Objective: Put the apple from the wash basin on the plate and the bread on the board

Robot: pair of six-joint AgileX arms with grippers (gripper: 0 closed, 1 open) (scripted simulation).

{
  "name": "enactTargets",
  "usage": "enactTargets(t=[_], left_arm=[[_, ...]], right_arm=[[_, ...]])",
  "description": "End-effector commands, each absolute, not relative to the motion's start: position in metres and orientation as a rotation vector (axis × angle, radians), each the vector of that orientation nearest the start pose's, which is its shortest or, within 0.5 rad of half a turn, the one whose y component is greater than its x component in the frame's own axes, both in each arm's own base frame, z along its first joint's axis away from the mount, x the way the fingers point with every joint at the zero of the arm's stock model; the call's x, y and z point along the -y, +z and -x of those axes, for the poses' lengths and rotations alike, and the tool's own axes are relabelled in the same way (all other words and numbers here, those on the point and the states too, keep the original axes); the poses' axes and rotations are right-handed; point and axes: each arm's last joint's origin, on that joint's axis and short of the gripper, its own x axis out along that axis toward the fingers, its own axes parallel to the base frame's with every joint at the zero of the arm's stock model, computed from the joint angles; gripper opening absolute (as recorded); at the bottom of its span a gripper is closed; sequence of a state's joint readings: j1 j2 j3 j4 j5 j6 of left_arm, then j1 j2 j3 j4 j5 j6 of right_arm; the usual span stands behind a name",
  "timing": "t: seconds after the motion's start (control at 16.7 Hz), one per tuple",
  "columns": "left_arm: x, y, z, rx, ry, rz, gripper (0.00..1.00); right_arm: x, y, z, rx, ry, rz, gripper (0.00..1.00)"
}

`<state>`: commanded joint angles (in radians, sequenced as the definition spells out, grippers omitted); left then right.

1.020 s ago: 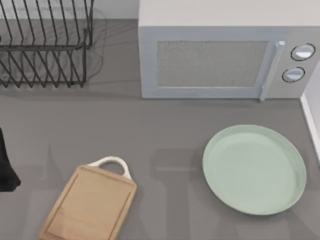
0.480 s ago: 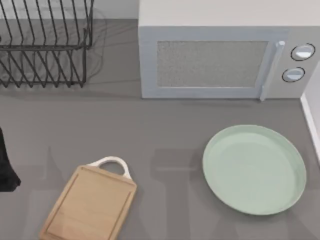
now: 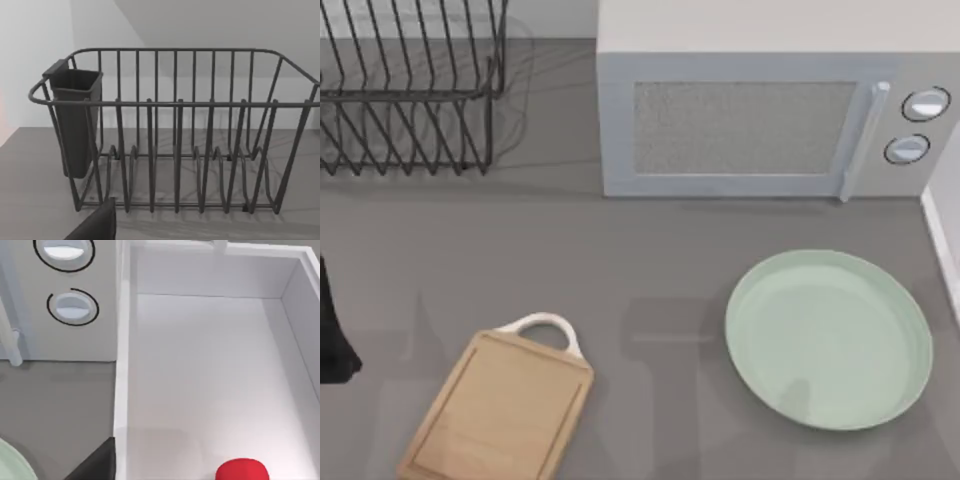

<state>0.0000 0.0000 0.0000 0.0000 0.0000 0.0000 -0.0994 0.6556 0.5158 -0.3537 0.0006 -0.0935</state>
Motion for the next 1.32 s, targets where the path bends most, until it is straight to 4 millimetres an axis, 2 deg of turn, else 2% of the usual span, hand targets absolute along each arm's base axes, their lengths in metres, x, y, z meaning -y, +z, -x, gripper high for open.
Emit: enactTargets(t=[0.18, 0.3, 0.54, 0.72, 0.96, 1.32], left_arm=[[0.001, 0.16, -0.106, 0.0, 0.0, 0.0, 1.0], [0.001, 0.16, -0.106, 0.0, 0.0, 0.0, 1.0], [0.001, 0.16, -0.106, 0.0, 0.0, 0.0, 1.0], [0.001, 0.16, -0.106, 0.0, 0.0, 0.0, 1.0], [0.001, 0.16, -0.106, 0.0, 0.0, 0.0, 1.0], [0.001, 0.16, -0.106, 0.0, 0.0, 0.0, 1.0]], right_arm=[[0.028, 0.254, -0.2, -0.745, -0.086, 0.079, 1.0], [0.04, 0.253, -0.237, -0.915, -0.085, 0.077, 1.0], [0.068, 0.226, -0.306, -1.229, -0.064, 0.052, 1.0], [0.087, 0.194, -0.343, -1.414, -0.038, 0.024, 1.0], [0.103, 0.164, -0.367, -1.551, -0.012, -0.003, 1.0], [0.104, 0.159, -0.371, -1.569, -0.005, -0.004, 1.0]])
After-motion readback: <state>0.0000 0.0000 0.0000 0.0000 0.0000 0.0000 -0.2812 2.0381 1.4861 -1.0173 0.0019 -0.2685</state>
